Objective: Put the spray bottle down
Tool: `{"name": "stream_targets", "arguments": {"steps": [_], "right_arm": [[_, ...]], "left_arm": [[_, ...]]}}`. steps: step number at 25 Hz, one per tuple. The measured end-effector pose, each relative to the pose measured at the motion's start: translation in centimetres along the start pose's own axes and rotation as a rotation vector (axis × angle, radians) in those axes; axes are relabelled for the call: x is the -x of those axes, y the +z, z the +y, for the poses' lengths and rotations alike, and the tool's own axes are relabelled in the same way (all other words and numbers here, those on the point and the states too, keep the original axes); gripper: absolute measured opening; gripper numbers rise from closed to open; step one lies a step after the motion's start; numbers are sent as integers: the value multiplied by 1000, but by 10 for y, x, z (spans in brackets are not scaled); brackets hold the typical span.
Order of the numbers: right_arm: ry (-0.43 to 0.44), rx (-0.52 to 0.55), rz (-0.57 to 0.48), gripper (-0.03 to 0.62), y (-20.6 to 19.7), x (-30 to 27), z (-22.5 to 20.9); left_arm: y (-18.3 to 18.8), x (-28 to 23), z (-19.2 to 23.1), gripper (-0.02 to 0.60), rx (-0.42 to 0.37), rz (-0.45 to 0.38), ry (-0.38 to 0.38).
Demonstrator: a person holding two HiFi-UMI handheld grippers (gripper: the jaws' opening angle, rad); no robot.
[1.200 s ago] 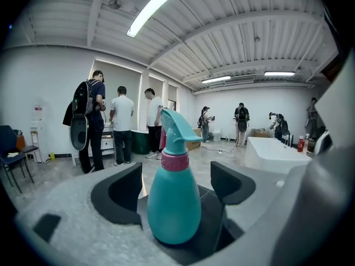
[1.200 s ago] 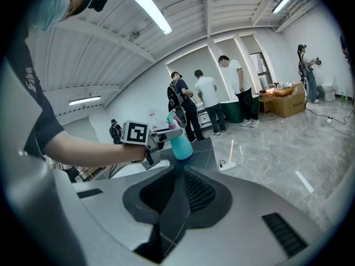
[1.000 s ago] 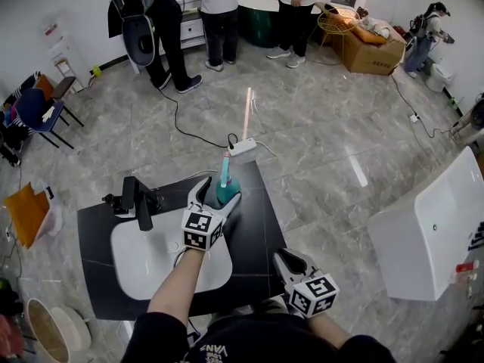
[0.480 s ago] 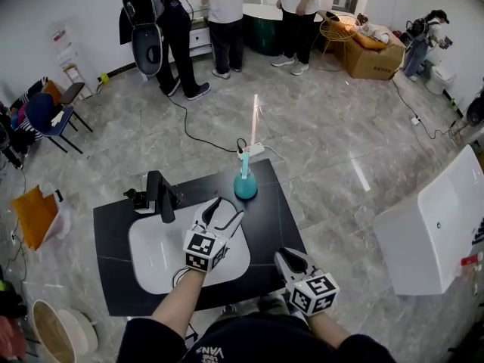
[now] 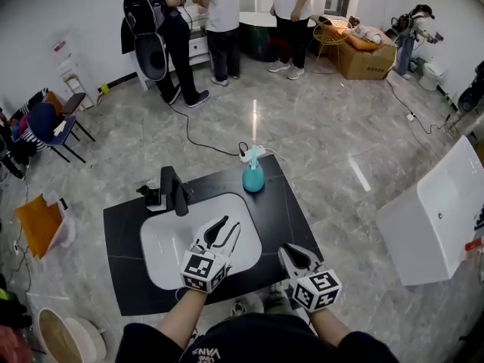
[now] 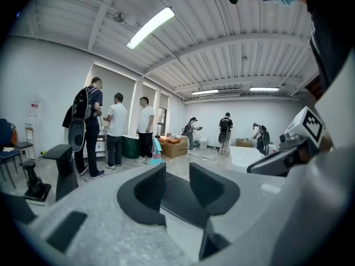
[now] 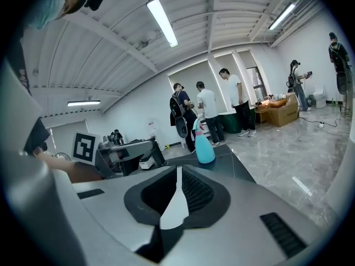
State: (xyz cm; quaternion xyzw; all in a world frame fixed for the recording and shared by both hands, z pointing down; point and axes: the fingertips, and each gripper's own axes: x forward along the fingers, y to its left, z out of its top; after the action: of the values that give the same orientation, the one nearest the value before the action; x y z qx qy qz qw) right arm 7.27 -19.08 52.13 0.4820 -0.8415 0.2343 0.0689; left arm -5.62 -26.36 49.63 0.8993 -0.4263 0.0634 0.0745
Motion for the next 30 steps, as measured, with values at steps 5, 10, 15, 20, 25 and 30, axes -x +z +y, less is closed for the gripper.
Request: {"name": "stream_targets", "arguments": {"steps": [5, 10, 15, 20, 25, 30], "right_arm": [[-26, -5, -28, 11, -8, 8, 20], [-46, -15, -41, 8, -22, 14, 41], [-52, -18, -42, 6, -36, 18, 62], [-48, -9, -43, 2, -45, 23, 82], [-49, -11, -40, 0, -53, 31, 95], [-63, 6, -13, -2, -68, 35, 103]], "left_arm": [[-9, 41, -12, 95, 4, 13, -32], [-13, 77, -18, 57, -30, 4, -45], [-18, 107, -20, 12, -117, -5, -57], [-21, 135, -27, 11, -116, -10, -83], [-24, 161, -35, 11, -111, -5, -83], [-24, 180, -40, 11, -60, 6, -49]]}}
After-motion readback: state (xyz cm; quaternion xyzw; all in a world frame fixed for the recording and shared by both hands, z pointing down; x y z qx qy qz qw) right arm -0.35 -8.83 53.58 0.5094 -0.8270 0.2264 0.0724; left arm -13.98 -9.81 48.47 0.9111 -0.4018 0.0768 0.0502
